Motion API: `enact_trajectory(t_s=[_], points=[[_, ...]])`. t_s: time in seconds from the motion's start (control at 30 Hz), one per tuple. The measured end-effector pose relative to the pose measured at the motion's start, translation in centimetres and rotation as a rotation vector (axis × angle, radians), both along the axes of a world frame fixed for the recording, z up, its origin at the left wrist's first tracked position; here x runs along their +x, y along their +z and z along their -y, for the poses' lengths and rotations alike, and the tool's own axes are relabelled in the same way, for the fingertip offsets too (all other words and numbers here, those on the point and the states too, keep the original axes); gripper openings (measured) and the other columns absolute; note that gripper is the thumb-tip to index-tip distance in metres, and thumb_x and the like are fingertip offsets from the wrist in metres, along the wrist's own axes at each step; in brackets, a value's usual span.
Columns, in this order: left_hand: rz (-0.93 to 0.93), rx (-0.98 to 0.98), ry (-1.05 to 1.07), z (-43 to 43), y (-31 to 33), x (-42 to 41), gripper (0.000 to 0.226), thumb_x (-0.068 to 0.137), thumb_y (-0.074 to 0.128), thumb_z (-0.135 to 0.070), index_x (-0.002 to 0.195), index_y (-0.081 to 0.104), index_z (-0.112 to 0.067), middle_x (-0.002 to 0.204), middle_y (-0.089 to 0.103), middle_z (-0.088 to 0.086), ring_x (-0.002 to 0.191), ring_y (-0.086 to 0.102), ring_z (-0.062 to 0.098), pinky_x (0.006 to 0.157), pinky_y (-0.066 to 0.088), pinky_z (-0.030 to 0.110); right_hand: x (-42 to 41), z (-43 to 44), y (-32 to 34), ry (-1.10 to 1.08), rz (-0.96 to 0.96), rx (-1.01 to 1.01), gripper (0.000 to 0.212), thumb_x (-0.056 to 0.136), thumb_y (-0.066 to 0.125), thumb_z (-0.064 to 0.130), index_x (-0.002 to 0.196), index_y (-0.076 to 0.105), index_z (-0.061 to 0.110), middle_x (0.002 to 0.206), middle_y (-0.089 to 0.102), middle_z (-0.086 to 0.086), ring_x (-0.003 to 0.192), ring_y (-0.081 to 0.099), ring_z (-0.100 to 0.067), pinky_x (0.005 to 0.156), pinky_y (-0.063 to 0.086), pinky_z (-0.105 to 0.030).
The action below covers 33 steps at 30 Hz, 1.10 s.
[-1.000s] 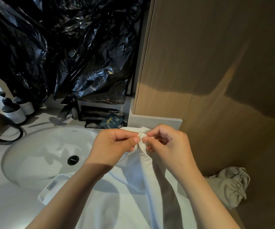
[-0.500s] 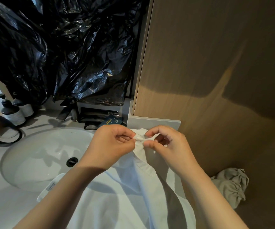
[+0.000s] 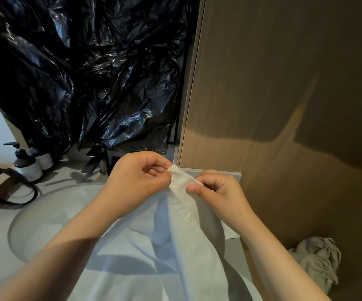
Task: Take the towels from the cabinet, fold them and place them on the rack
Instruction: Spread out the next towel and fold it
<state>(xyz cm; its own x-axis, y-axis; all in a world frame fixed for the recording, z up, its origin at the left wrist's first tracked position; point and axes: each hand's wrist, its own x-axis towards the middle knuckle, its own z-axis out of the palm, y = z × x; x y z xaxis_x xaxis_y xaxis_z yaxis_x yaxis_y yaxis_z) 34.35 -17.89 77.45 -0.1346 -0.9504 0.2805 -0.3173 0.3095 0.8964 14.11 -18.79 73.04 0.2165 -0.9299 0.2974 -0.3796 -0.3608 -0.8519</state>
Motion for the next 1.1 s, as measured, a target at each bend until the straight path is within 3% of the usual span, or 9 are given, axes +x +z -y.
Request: enact_trajectory(t_s=[0.17,0.33,0.47,0.6,0.73,0.9,1.03,1.1], points=[[-0.01,-0.036,0.035,0.1,0.3,0.5,0.011,0.078,0.077,-0.007,0.079,0.075,-0.018,0.061,0.064,-0.006,0.055,0.053,0.003,0.057,0.05,0.015,0.4,0.0,0.6,-0.011,-0.022,-0.109,0.02,0.086,0.075,0.022,0.07,0.071,0.034,0.072,0.06,0.011,0.07,0.055,-0.004,0.064,0.039,-0.015],[0.077,-0.225,0.061,1.5,2.5,0.0,0.013,0.079,0.074,-0.009,0.08,0.072,-0.022,0.066,0.064,-0.005,0.056,0.053,-0.001,0.056,0.045,0.01,0.0,0.4,2.3,-0.035,-0.058,-0.129,0.015,0.089,0.066,0.043,0.081,0.073,0.032,0.081,0.065,0.011,0.08,0.061,-0.013,0.066,0.051,-0.027],[0.078,-0.31,0.071,2.7,4.8,-1.0,0.017,0.079,0.07,-0.007,0.078,0.07,-0.024,0.064,0.061,-0.015,0.056,0.052,-0.002,0.057,0.043,0.009,-1.5,0.7,3.2,-0.034,-0.098,-0.085,0.024,0.086,0.057,0.058,0.077,0.071,0.041,0.079,0.065,0.018,0.08,0.062,-0.005,0.062,0.046,-0.014],[0.038,-0.428,0.139,4.0,7.7,-0.9,0.013,0.08,0.07,-0.009,0.081,0.072,-0.022,0.066,0.062,-0.014,0.056,0.051,-0.003,0.057,0.042,0.006,-3.7,0.9,3.3,-0.095,-0.17,-0.09,0.049,0.079,0.052,0.07,0.069,0.068,0.025,0.07,0.059,0.008,0.068,0.056,-0.009,0.061,0.042,-0.019],[0.013,-0.45,0.156,5.1,8.9,-1.3,0.009,0.083,0.069,-0.012,0.087,0.072,-0.019,0.069,0.065,-0.013,0.058,0.057,-0.005,0.057,0.044,0.005,-5.1,1.7,3.3,-0.163,-0.234,-0.122,0.052,0.083,0.055,0.067,0.067,0.062,0.018,0.07,0.055,0.0,0.067,0.054,-0.018,0.061,0.046,-0.032],[-0.049,-0.451,0.233,6.5,9.1,-1.1,0.012,0.083,0.067,-0.016,0.083,0.07,-0.027,0.066,0.064,-0.021,0.061,0.056,-0.011,0.056,0.041,0.002,-6.7,2.0,1.1,-0.249,-0.372,-0.041,0.047,0.089,0.054,0.057,0.071,0.061,0.014,0.073,0.055,0.002,0.07,0.054,-0.018,0.063,0.047,-0.036],[-0.003,-0.403,0.293,7.8,8.5,-0.6,0.012,0.085,0.06,-0.019,0.091,0.067,-0.026,0.074,0.063,-0.013,0.062,0.054,-0.013,0.052,0.039,0.001,-6.9,1.4,0.9,-0.361,-0.284,-0.166,0.036,0.093,0.049,0.052,0.071,0.059,0.025,0.072,0.057,0.008,0.071,0.057,-0.01,0.065,0.05,-0.024],[0.009,-0.324,0.344,8.5,7.7,0.1,0.014,0.088,0.054,-0.021,0.095,0.064,-0.027,0.078,0.063,-0.007,0.059,0.054,-0.007,0.047,0.041,0.007,-6.5,1.1,2.0,-0.396,-0.228,-0.281,0.034,0.092,0.042,0.055,0.07,0.052,0.031,0.069,0.054,0.012,0.072,0.056,-0.006,0.061,0.045,-0.015]])
